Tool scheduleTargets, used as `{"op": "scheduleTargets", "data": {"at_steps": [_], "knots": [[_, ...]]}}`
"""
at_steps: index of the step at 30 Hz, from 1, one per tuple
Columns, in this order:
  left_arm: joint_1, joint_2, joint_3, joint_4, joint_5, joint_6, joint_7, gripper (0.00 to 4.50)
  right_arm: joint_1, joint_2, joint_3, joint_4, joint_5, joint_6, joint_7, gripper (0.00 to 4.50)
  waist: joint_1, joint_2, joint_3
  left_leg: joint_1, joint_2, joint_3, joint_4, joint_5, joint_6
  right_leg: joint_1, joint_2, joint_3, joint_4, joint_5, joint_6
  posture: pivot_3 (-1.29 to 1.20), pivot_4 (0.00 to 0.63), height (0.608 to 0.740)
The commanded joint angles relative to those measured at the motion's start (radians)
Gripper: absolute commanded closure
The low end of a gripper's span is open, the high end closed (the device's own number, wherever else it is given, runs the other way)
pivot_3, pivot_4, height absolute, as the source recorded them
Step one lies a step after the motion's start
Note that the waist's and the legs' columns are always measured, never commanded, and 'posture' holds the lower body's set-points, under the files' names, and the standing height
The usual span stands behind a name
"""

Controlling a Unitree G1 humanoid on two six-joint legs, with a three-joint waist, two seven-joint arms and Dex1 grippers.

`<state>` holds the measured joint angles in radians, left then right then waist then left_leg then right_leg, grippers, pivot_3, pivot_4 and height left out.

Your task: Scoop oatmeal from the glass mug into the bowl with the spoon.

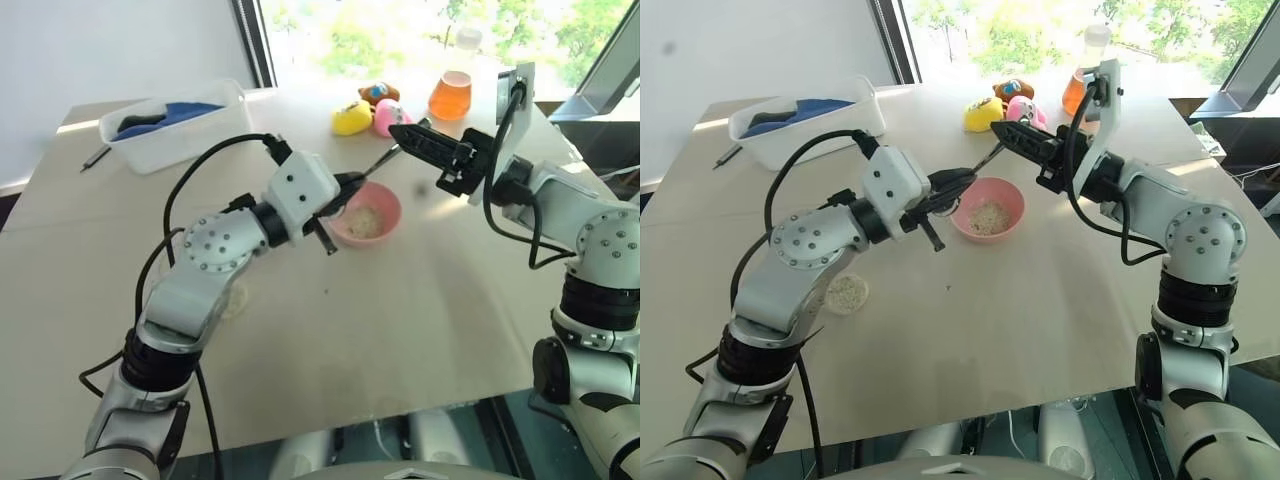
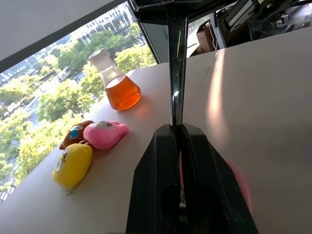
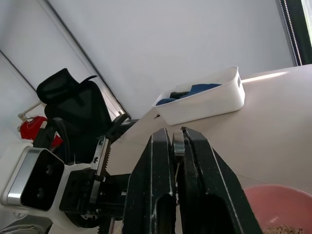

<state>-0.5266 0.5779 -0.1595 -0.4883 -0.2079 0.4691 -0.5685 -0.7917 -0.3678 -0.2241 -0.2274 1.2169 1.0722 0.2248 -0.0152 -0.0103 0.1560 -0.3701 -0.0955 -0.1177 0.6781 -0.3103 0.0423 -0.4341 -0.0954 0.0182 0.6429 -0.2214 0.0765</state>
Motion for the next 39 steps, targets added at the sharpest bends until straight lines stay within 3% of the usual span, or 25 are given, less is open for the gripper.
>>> {"op": "scheduleTargets", "data": {"at_steps": [1, 2, 3, 5, 6, 9, 15, 20, 24, 28, 33, 39], "knots": [[-0.005, -0.005, 0.046, -0.006, -0.004, -0.006, 0.000, 4.50, -0.006, -0.008, -0.007, -0.039, 0.033, -0.003, -0.005, 4.48, -0.001, 0.000, 0.000, 0.000, 0.000, 0.000, 0.000, 0.000, 0.000, 0.000, 0.000, 0.000, 0.000, 0.000, 0.000, 0.00, 0.150, 0.740], [-0.008, -0.007, 0.055, -0.007, -0.012, -0.001, 0.001, 4.50, -0.008, -0.006, -0.008, -0.037, 0.033, -0.004, -0.010, 4.48, 0.000, 0.000, 0.000, 0.000, 0.000, 0.000, 0.000, 0.000, 0.000, 0.000, 0.000, 0.000, 0.000, 0.000, 0.000, 0.00, 0.150, 0.740], [-0.012, -0.007, 0.062, -0.007, -0.010, -0.003, 0.004, 3.80, -0.011, -0.002, -0.012, -0.032, 0.038, -0.007, -0.019, 4.50, 0.000, 0.000, 0.000, 0.000, 0.000, 0.000, 0.000, 0.000, 0.000, 0.000, 0.000, 0.000, 0.000, 0.000, 0.000, 0.00, 0.150, 0.740], [-0.028, -0.019, 0.078, 0.002, 0.005, -0.022, 0.030, 3.13, -0.024, 0.019, -0.030, -0.014, 0.067, -0.016, -0.058, 4.50, 0.000, 0.000, 0.000, 0.000, 0.000, 0.000, 0.000, 0.000, 0.000, 0.000, 0.000, 0.000, 0.000, 0.000, 0.000, 0.00, 0.150, 0.740], [-0.036, -0.032, 0.089, 0.001, 0.004, -0.027, 0.043, 2.52, -0.030, 0.025, -0.037, -0.006, 0.079, -0.020, -0.072, 4.50, 0.000, 0.000, 0.000, 0.000, 0.000, 0.000, 0.000, 0.000, 0.000, 0.000, 0.000, 0.000, 0.000, 0.000, 0.000, 0.00, 0.150, 0.740], [-0.040, -0.041, 0.104, -0.018, -0.005, -0.029, 0.042, 1.34, -0.041, 0.036, -0.052, 0.014, 0.102, -0.033, -0.111, 4.50, 0.000, 0.000, 0.000, -0.001, 0.000, 0.000, 0.002, 0.000, 0.000, 0.000, 0.000, 0.000, 0.000, 0.000, 0.000, 0.00, 0.150, 0.740], [-0.010, -0.051, 0.208, -0.159, -0.118, 0.070, 0.058, 1.34, -0.057, 0.043, -0.081, 0.065, 0.107, -0.074, -0.181, 4.50, -0.001, 0.000, 0.000, -0.002, 0.000, -0.001, 0.002, 0.000, 0.000, -0.001, 0.000, -0.001, 0.000, 0.000, 0.000, 0.00, 0.150, 0.740], [0.022, -0.035, 0.378, -0.255, -0.185, 0.191, 0.146, 1.34, -0.050, 0.044, -0.080, 0.083, 0.087, -0.098, -0.203, 4.50, -0.005, 0.000, 0.000, -0.003, 0.000, 0.000, 0.003, 0.000, 0.000, -0.004, 0.000, 0.000, 0.002, 0.000, 0.000, 0.00, 0.150, 0.740], [0.079, -0.079, 0.668, -0.325, -0.381, 0.293, 0.248, 1.34, -0.041, 0.049, -0.074, 0.096, 0.076, -0.109, -0.203, 4.50, -0.015, 0.000, 0.000, -0.009, 0.000, 0.000, 0.007, 0.000, 0.000, -0.008, 0.001, 0.000, 0.005, 0.000, 0.000, 0.00, 0.150, 0.740], [0.283, -0.043, 0.905, -0.375, -0.546, 0.314, 0.206, 1.34, -0.042, 0.047, -0.065, 0.128, 0.054, -0.112, -0.175, 4.50, -0.028, 0.001, 0.000, -0.011, 0.000, 0.000, 0.007, 0.000, 0.000, -0.010, 0.000, 0.000, 0.005, 0.000, 0.000, 0.00, 0.150, 0.740], [0.540, -0.069, 1.136, -0.362, -0.689, 0.224, 0.173, 1.34, -0.039, 0.046, -0.055, 0.158, 0.022, -0.119, -0.133, 4.50, -0.027, 0.001, 0.000, -0.010, 0.000, 0.001, 0.007, 0.000, 0.000, -0.010, 0.001, 0.001, 0.005, 0.000, 0.000, 0.00, 0.150, 0.740], [0.755, -0.143, 1.259, -0.339, -0.865, 0.131, 0.197, 1.34, -0.025, 0.052, -0.053, 0.164, 0.002, -0.112, -0.099, 4.50, -0.017, 0.001, -0.001, -0.010, -0.001, 0.000, 0.007, 0.000, 0.000, -0.009, 0.000, 0.001, 0.005, 0.000, 0.000, 0.00, 0.150, 0.740]]}}
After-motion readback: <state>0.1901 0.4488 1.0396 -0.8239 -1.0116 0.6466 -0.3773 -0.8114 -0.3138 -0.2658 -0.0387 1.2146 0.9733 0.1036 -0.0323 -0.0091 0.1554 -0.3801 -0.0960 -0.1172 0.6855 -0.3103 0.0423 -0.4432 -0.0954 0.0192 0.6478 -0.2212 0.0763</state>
